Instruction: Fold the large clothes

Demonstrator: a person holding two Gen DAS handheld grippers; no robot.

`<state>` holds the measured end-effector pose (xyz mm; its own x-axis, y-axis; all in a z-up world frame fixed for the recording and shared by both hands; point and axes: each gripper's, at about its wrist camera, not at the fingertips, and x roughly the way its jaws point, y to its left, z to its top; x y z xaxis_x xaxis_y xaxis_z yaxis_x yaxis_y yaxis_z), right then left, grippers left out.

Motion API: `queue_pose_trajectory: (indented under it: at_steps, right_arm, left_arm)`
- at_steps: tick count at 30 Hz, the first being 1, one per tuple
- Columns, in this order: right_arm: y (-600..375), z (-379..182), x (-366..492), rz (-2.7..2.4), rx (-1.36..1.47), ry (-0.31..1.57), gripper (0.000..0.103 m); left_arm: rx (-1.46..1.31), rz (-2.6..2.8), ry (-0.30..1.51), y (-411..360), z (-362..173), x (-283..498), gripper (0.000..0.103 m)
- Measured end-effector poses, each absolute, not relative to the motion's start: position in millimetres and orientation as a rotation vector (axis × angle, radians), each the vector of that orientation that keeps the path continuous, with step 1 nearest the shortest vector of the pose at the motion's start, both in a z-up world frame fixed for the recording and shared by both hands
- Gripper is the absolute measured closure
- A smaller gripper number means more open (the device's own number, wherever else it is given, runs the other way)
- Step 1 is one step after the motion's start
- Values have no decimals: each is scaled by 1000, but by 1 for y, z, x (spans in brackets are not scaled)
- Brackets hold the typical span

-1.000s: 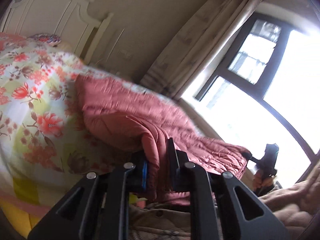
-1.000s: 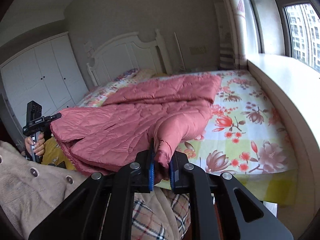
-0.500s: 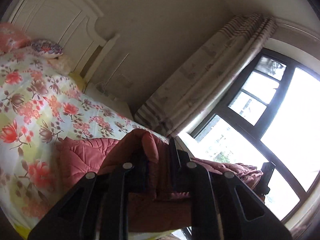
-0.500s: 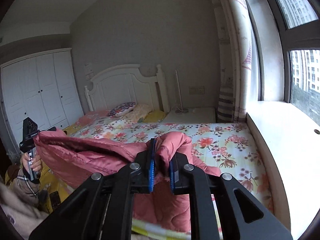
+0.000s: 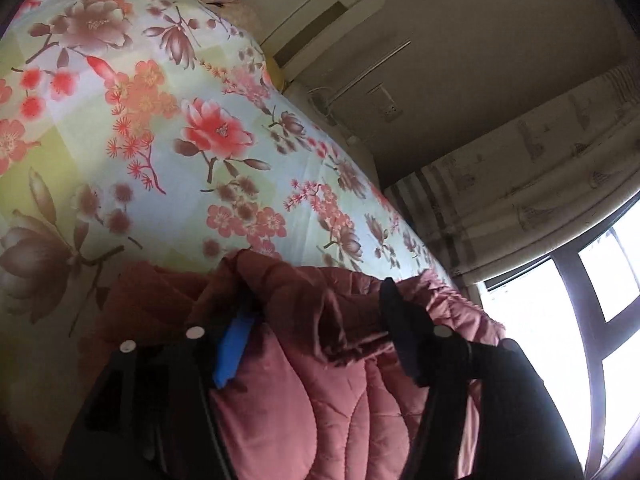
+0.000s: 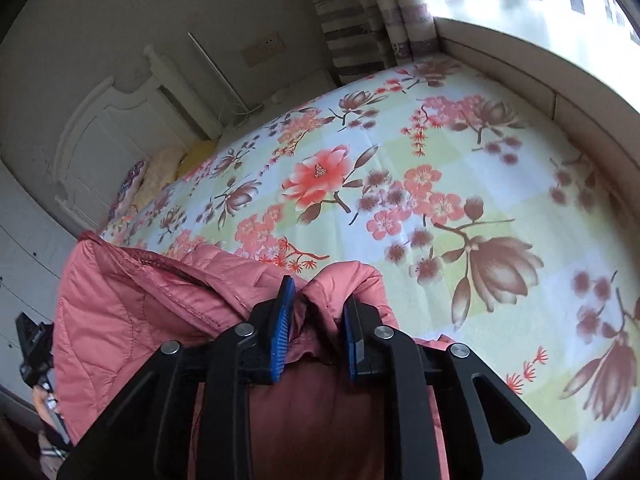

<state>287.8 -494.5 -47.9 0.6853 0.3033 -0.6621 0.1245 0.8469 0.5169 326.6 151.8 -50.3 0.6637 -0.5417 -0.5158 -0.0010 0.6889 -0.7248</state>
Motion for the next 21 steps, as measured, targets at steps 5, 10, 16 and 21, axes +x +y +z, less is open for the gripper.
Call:
queue_pose_trajectory:
  at_steps: [5,10,16,21]
  right_arm:
    - [-513,-1,255,142,617,703,4]
    - [-484,74,228,163,432,530,4]
    - [-355,92,241,176,13,554,13]
    - [-281,32,266,235,-193,709,37]
  left_arm:
    - [-792,-263,536,181,8,279,2]
    - [-510,-212,353,147,94,246,2]
    - [183,-146,361,-12,121,245,2]
    - [451,-116,499,-74,56,277,2]
